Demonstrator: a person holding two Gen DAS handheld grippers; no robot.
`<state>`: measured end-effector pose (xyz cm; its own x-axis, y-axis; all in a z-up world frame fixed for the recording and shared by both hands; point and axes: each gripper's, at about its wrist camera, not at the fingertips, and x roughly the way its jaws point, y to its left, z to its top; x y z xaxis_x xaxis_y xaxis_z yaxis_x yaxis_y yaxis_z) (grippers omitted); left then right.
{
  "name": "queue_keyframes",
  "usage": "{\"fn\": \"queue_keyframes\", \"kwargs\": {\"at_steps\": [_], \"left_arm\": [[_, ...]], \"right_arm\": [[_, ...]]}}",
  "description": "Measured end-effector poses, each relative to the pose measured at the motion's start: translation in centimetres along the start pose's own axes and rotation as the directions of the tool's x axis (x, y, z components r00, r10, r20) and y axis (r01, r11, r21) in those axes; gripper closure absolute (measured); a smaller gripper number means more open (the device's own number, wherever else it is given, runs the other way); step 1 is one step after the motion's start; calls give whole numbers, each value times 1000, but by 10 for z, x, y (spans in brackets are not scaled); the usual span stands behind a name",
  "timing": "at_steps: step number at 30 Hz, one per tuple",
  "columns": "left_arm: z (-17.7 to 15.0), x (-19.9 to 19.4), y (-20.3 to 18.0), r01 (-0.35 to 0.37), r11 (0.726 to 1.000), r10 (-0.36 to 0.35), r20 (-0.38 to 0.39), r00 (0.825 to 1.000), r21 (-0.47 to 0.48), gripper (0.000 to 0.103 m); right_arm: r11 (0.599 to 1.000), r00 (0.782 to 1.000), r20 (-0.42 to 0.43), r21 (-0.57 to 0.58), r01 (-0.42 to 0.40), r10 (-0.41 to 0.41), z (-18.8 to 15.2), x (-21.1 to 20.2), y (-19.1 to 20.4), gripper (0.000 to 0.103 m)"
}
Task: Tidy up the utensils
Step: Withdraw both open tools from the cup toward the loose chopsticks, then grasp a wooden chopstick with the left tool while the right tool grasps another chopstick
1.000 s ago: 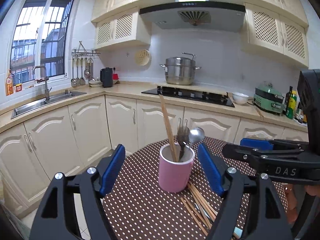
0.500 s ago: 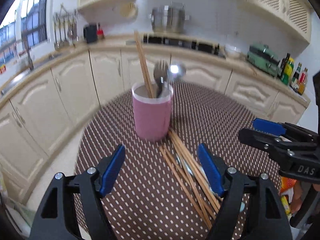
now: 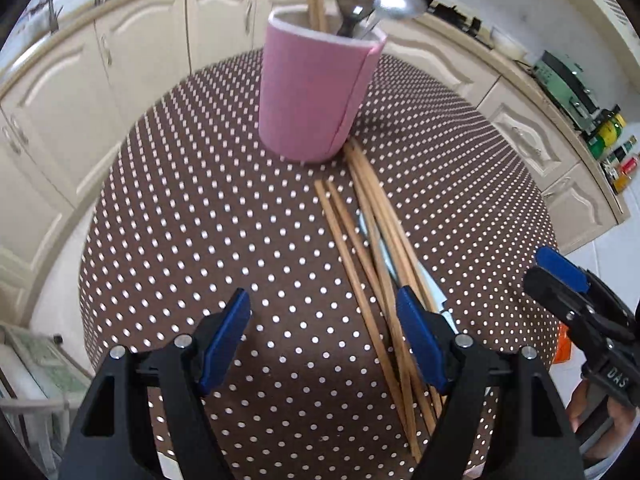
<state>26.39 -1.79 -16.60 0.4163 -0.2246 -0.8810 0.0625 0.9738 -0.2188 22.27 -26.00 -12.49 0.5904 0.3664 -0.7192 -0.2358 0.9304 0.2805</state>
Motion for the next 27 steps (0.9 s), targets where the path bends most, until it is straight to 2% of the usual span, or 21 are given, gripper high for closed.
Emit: {"fn": "queue_keyframes", "kwargs": {"at_steps": [3, 11, 16, 23, 27], "left_arm": [[-3, 10, -2, 5, 1000, -5, -18, 1000, 3, 30], [8, 33, -1, -45, 999, 45, -30, 999, -23, 30], [13, 43, -12, -129, 991, 130, -30, 991, 40, 29], [17, 56, -34, -201, 967, 207, -23, 978, 156, 30], [16, 58, -45, -168, 968, 172, -6, 985, 187, 46]], "right_arm": [[1000, 1000, -10, 8, -2, 2, -2, 2, -5, 35], [1000, 999, -31, 19, -8, 9, -11, 6, -13, 35], [1000, 999, -42, 21, -10, 11, -5, 11, -13, 35], [1000, 999, -51, 15, -7, 8, 2, 19, -11, 35], [1000, 998, -58, -7, -8, 7, 10, 25, -2, 35]]}}
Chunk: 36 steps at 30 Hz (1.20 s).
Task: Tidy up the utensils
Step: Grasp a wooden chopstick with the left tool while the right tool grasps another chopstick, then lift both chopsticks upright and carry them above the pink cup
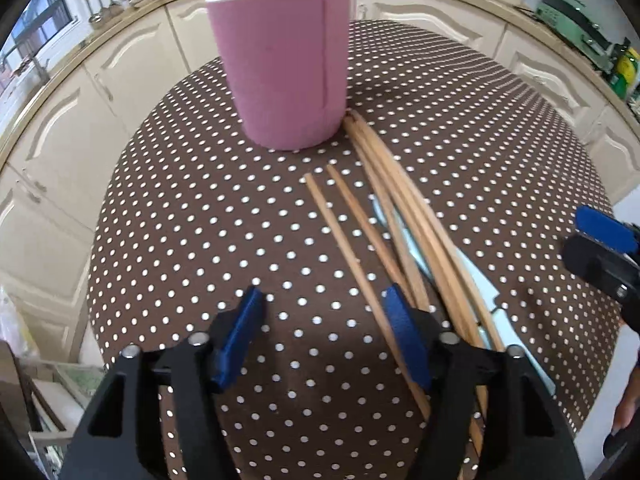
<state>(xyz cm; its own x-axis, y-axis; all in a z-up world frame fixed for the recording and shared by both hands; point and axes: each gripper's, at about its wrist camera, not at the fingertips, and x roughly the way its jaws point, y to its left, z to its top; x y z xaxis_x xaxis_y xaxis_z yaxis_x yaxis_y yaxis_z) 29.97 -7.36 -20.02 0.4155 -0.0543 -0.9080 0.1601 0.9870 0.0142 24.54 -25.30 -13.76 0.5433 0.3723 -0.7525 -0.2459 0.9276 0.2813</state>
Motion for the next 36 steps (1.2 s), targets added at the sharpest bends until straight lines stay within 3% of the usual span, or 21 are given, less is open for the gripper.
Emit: {"fn": "queue_keyframes", "kwargs": {"at_steps": [4, 6, 9, 11, 14, 22, 25, 32, 36], "left_arm": [[2, -1, -3, 17, 1000, -17, 7, 1000, 12, 79], [3, -3, 1, 25, 1000, -25, 10, 1000, 2, 89], [5, 0, 15, 88, 995, -88, 9, 996, -44, 93], [5, 1, 20, 98, 993, -98, 11, 995, -58, 95], [7, 2, 28, 138, 987, -138, 10, 990, -83, 96], [6, 5, 29, 181, 978, -180, 17, 983, -103, 96], [4, 5, 31, 181, 978, -179, 21, 984, -101, 96], [10, 4, 36, 177, 979, -176, 14, 984, -101, 96], [15, 7, 35, 171, 981, -171, 5, 985, -97, 96]], "right_arm": [[999, 999, -45, -40, -25, 23, 11, 12, 15, 35], [998, 996, -75, -48, -45, 42, 16, 18, 19, 35], [996, 990, -125, -61, -67, 59, 25, 31, 29, 36], [995, 985, -163, -73, -74, 62, 30, 40, 37, 53], [993, 975, -217, -92, -76, 55, 34, 55, 46, 69], [991, 964, -265, -135, -1, -36, 39, 73, 53, 78], [990, 960, -276, -143, 1, -41, 41, 76, 54, 79], [985, 947, -317, -170, 5, -59, 55, 99, 74, 94], [987, 949, -310, -160, 8, -58, 61, 101, 72, 95]]}}
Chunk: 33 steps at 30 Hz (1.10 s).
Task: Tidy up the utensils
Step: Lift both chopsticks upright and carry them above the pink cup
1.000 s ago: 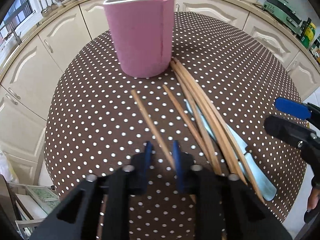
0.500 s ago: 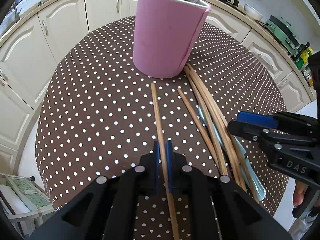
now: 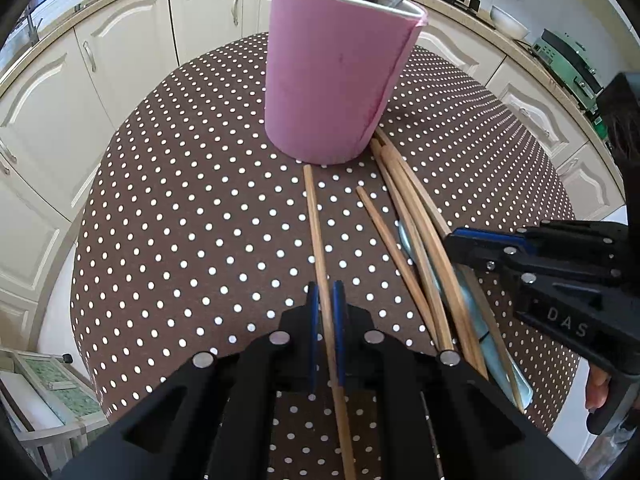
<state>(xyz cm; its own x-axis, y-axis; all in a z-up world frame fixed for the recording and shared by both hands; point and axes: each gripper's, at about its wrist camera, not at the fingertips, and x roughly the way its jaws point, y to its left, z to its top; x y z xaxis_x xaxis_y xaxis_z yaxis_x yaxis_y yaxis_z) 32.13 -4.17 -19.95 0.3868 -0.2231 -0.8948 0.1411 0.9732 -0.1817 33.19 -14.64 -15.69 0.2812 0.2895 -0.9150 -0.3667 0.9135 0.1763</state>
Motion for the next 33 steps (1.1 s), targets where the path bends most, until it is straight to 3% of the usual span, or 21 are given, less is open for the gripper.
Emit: {"fn": "queue_keyframes", "kwargs": {"at_steps": [5, 13, 16, 21, 25, 28, 30, 31, 33], "left_arm": [[2, 1, -1, -12, 1000, 12, 16, 1000, 12, 98], [-10, -17, 10, 64, 998, -62, 73, 995, -28, 98], [-15, -35, 6, 95, 995, -93, 124, 988, -14, 98], [-23, -65, -3, 151, 988, -153, 210, 966, 25, 98], [-23, -92, -12, 187, 980, -199, 305, 931, 68, 98], [-20, -112, -16, 201, 974, -225, 392, 892, 102, 98], [-16, -126, -19, 190, 974, -227, 471, 852, 125, 98], [-15, -133, -18, 188, 974, -228, 505, 832, 131, 98], [-9, -147, -22, 187, 972, -237, 580, 780, 146, 98]], "right_arm": [[1000, 1000, 29, 31, -6, 5, -6, -11, -19, 96], [997, 992, 126, 69, -39, 30, -30, -43, -46, 96], [995, 978, 203, 80, -66, 49, -37, -62, -54, 96], [991, 924, 374, 68, -116, 82, -50, -105, -61, 96], [988, 865, 489, 34, -151, 115, -49, -135, -57, 96], [985, 818, 559, 6, -172, 139, -42, -149, -40, 96], [982, 787, 596, -14, -186, 158, -39, -154, -35, 96], [982, 762, 628, -23, -187, 160, -38, -159, -31, 96], [980, 726, 666, -39, -195, 171, -36, -164, -28, 96]]}}
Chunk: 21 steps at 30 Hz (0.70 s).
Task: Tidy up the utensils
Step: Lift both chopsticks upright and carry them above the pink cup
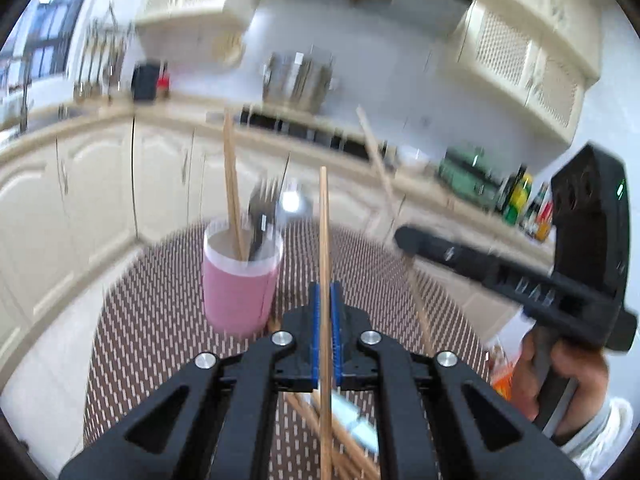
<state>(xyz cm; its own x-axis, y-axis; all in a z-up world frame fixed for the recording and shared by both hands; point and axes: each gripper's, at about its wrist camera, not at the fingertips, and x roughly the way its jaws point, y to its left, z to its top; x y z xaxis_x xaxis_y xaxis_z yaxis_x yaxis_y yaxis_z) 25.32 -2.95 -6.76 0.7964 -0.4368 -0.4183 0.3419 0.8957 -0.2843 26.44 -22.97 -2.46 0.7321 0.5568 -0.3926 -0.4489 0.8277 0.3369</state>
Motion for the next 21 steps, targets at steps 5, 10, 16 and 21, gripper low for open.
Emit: {"fn": "queue_keyframes", "kwargs": {"at_steps": [5, 10, 16, 21], "left_arm": [[30, -15, 5, -5, 1000, 7, 205, 979, -9, 98], [52, -7, 18, -34, 998, 50, 349, 936, -52, 98], [69, 17, 29, -47, 996, 75, 443, 893, -74, 98], [75, 36, 41, -62, 995, 93, 510, 855, -77, 98]], "right_arm": [[1000, 996, 92, -9, -22, 23, 15, 18, 9, 96], [999, 987, 157, -16, -29, 31, 33, 40, 13, 96], [999, 973, 228, -6, -44, 44, 50, 70, 2, 96], [999, 956, 291, -22, -29, 34, 58, 85, 3, 96]]}}
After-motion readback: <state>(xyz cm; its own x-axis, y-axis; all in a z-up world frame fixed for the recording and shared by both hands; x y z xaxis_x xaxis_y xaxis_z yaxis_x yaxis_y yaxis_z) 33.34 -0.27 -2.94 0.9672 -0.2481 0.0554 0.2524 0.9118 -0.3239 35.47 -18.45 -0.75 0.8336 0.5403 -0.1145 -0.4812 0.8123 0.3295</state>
